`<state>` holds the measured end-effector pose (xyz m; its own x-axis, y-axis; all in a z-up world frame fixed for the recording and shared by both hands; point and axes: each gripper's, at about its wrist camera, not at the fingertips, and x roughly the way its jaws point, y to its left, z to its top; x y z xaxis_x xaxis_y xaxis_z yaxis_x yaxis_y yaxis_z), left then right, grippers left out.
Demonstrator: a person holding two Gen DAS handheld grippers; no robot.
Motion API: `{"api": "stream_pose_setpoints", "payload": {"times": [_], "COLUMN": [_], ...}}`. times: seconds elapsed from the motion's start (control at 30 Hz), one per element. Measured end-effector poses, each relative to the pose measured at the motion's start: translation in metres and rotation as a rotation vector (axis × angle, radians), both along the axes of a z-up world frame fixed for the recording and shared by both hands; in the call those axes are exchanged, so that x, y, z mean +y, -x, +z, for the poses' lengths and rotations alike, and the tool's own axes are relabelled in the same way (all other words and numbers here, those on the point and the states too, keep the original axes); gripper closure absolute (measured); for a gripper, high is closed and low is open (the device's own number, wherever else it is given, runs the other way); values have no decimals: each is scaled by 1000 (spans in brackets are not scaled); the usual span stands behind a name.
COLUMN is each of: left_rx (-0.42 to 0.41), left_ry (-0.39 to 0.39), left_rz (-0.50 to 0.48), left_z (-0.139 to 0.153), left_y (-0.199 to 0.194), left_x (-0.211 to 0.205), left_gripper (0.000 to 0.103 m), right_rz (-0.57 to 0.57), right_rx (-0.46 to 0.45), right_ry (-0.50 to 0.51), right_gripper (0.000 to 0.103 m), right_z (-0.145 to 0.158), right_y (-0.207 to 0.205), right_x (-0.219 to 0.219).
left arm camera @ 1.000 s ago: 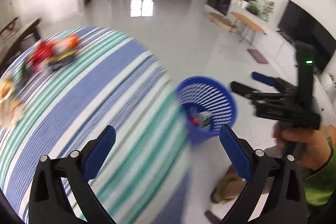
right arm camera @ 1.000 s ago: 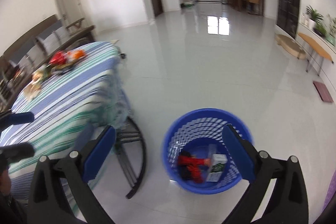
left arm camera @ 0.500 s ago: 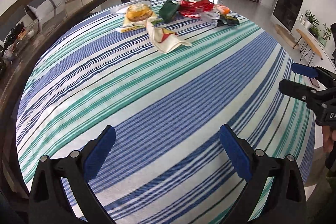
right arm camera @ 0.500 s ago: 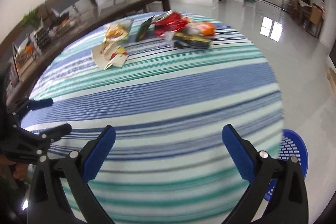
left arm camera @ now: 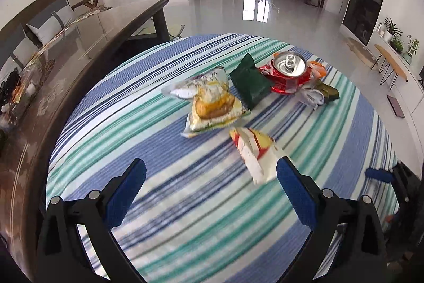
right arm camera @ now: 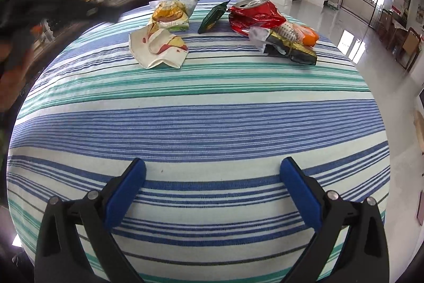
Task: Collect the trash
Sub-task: 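Move both tools back over the table toward the remaining snack packets, then grasp the oat biscuit packet with left tool while right tool grasps the white-red wrapper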
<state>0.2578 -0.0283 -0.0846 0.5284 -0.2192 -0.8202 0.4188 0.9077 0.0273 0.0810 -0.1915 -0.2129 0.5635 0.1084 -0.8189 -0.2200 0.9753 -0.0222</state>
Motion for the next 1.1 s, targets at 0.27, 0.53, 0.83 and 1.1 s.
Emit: {"api": "stream_pose_setpoints", "payload": {"times": [0.27, 0.53, 0.83, 1.1], "left_rx": [96, 105, 83, 120], "left_ry": [-4, -3, 56, 60], "left_rz": [92, 103, 138, 87], "left_z": [-31, -46, -19, -23], "left_y": [-102, -116, -76, 30], "left_x": [-37, -36, 35, 78], "left_gripper": [5, 46, 61, 60], "right_rz": [-3, -3, -3, -4], "right_rx": [-3, -2, -1, 10], "right_ry": [2, 1, -5, -21], "right_gripper": [5, 5, 5, 5], "right_z": [0, 0, 0, 2], "right_y": [3, 3, 3, 0], "right_x": [0, 0, 0, 1]}}
